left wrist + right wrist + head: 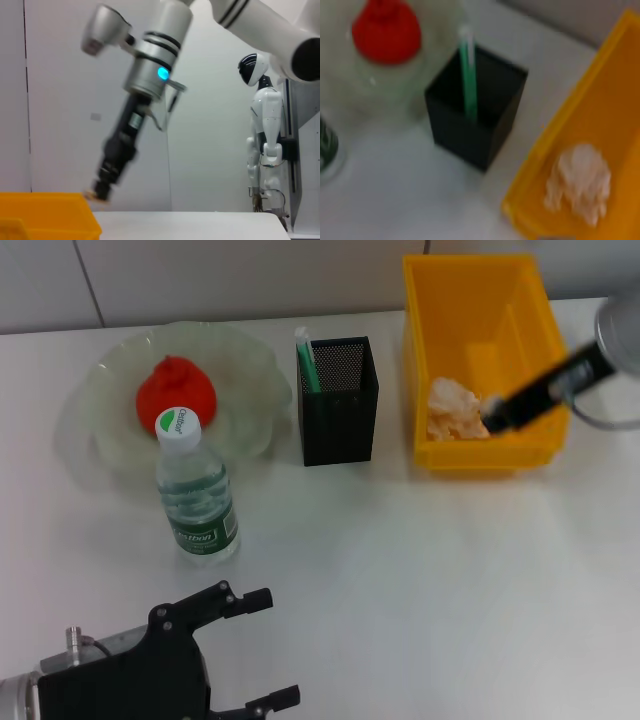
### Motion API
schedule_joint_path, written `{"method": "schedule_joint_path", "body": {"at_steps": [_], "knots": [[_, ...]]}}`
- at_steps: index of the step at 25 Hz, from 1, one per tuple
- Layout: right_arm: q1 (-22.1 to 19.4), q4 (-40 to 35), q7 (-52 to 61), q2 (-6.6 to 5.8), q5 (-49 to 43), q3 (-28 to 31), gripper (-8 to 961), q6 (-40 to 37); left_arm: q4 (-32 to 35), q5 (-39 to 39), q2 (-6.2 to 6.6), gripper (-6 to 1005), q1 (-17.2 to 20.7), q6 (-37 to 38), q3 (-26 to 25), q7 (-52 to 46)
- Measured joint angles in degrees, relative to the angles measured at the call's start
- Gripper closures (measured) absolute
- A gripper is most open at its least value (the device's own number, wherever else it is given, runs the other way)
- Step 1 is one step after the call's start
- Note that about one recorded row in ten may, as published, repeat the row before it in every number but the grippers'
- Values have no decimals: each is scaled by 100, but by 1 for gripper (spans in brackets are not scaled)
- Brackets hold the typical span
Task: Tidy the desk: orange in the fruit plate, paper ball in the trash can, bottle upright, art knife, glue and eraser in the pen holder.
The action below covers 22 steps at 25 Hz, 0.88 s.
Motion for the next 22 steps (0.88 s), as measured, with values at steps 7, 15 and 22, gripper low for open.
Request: {"method": "schedule_joint_path", "body": {"at_steps": [7,15,22], "knots": [[979,839,-233,-3,21,443,701,588,0,3,-16,186,-24,3,-2,4],[1497,1996,-372,-4,42,471,702,1603,-1,3,-18,186,-57,7,-21,7],[1726,2825,-505,-4,378,468,702,2295,-1,2,-13,187,-78,4,-25,9]]}}
